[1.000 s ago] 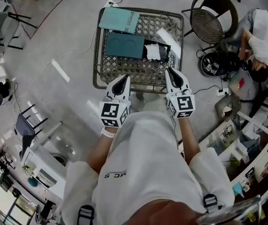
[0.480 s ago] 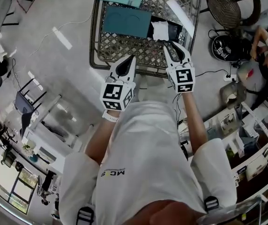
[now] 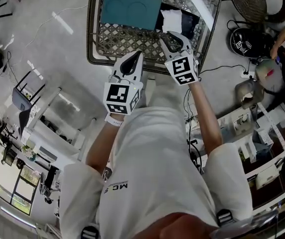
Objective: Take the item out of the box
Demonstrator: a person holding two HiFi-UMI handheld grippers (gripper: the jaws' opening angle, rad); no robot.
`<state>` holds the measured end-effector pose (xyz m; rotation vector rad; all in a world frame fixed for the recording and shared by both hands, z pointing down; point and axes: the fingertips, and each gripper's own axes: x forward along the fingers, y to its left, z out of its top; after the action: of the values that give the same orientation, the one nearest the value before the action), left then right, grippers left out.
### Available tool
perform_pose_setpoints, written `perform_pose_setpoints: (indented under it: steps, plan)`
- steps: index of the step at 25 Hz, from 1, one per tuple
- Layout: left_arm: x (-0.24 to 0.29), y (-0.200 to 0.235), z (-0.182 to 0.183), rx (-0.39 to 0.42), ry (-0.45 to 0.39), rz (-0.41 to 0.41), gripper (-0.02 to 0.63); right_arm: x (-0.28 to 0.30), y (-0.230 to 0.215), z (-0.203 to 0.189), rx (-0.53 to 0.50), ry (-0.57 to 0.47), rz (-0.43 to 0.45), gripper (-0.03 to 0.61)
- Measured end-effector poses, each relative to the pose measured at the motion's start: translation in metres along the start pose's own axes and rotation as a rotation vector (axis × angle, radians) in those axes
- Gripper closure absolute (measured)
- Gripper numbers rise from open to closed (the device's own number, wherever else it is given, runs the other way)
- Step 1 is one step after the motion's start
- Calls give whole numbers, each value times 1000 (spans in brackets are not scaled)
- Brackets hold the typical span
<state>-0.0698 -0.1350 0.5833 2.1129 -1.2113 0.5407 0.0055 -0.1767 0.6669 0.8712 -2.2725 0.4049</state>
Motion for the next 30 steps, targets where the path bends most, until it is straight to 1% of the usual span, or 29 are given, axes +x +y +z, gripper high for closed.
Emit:
perform_pose_setpoints:
  steps: [2,5,8,14,19,22,27,30]
  plan:
    - [4,3,-5,-3,6,5,589,9,0,-5,-61,18,12,465]
    - [13,5,-13,-9,15,5,589,23,-6,-15,-98,37,18,465]
    - [18,8,-23,-14,25,6,589,36,-9,-26,-118,59,27,465]
    - [26,12,-44,-39,44,13,589,53,-5,-46,-125,103,67,456]
    - [30,11,-46,-39,38,10,589,61,-5,-58,-143,134,73,460]
    - [28,10,-45,-38,29,11,589,63,-2,-64,-145,149,80,480]
    - [25,13,-49,-41,23,22,589,65,-10,-63,-114,135,52,547]
    - [21,14,-54,-42,26,29,589,65,-13,-60,-111,126,51,558]
